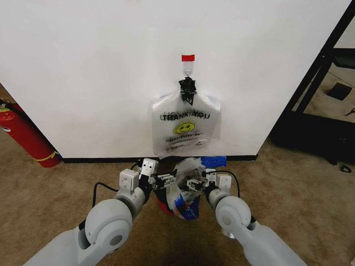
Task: Pick up the garbage bag from the wall and place it over the trash bin.
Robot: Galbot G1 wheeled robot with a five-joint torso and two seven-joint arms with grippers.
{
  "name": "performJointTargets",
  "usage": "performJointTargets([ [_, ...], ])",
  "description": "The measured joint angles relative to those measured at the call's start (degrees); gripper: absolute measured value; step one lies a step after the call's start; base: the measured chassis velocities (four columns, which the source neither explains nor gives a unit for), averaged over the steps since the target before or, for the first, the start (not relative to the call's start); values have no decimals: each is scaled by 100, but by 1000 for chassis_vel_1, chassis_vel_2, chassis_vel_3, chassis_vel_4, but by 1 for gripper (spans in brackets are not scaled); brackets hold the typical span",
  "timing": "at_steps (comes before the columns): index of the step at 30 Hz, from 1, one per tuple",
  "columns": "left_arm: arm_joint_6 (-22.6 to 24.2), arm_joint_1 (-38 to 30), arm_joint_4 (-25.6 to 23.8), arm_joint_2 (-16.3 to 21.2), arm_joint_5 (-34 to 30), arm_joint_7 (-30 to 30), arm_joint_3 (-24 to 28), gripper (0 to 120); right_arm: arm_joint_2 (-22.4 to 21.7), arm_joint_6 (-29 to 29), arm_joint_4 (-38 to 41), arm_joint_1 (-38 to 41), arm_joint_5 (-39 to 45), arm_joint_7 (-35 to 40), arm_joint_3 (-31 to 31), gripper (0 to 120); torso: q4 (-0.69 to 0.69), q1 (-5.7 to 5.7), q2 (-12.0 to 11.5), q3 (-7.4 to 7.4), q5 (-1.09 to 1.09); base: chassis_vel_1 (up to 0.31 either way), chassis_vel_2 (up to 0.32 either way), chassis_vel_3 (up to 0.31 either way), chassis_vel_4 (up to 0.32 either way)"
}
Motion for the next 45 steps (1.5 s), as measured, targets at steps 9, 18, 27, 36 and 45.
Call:
performJointTargets([
  [9,-2,5,-6,-9,13,0,10,100,39,-162,-119,163,207,239,-59,91,1,0,0,0,0,0,0,0,0],
  [18,-17,-118,38,-6,-48,1,68,100,101,-308,-288,304,514,411,-71,62,1,0,0,0,0,0,0,0,0],
  [27,-47,-256,134,-40,-79,1,191,100,235,-545,-406,492,1152,1064,22,31,1,0,0,0,1,0,0,0,0],
  [36,-65,-264,160,-59,-64,-1,200,100,187,-682,-332,725,1438,1311,-60,1,1,0,0,0,2,0,0,0,0],
  [45,-66,-119,27,-41,-30,-4,190,100,34,-449,-25,263,690,843,112,1,1,0,0,-1,1,0,0,0,0],
])
